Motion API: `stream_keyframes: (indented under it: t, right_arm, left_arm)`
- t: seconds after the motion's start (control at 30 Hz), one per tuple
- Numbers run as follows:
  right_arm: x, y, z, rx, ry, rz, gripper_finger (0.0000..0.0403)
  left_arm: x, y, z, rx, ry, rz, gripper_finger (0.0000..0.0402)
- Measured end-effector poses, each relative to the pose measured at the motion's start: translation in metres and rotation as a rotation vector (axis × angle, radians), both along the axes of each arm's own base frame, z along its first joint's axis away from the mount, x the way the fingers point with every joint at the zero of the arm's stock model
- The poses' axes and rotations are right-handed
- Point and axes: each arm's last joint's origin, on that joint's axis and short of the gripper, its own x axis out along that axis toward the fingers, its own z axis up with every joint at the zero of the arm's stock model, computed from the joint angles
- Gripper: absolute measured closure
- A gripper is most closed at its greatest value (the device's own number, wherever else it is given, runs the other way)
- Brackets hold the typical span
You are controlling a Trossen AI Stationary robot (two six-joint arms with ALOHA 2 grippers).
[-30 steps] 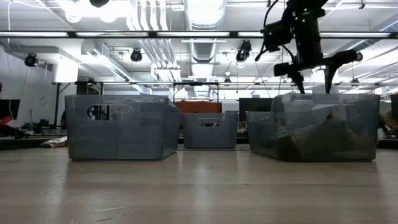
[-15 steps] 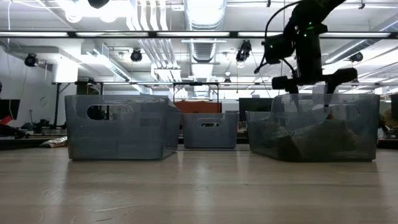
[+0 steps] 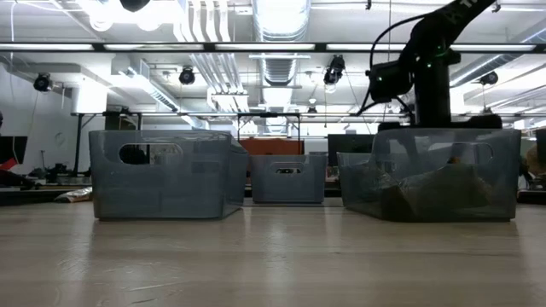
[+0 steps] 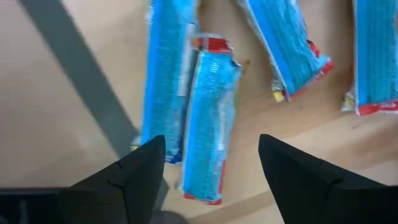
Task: Pick and place Granola Bars by type
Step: Put the red granola bar into the bottom left black bin
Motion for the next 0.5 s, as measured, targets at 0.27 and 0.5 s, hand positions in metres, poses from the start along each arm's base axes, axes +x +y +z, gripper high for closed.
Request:
stream_keyframes:
  t: [0.27,0.5]
  right_arm:
    - [-0.005,0.005,-0.013,0.027,0.011,-0.009,0.0161]
    - [-0.006,0.005,-0.02,0.013,-0.011,-0.015,0.016]
  left_arm:
    - [0.0,0.0,0.0,-0.015,-0.003,0.004,0.0401]
    - [0.0,0.0,0.0,-0.024,-0.004,0.007,0.0401]
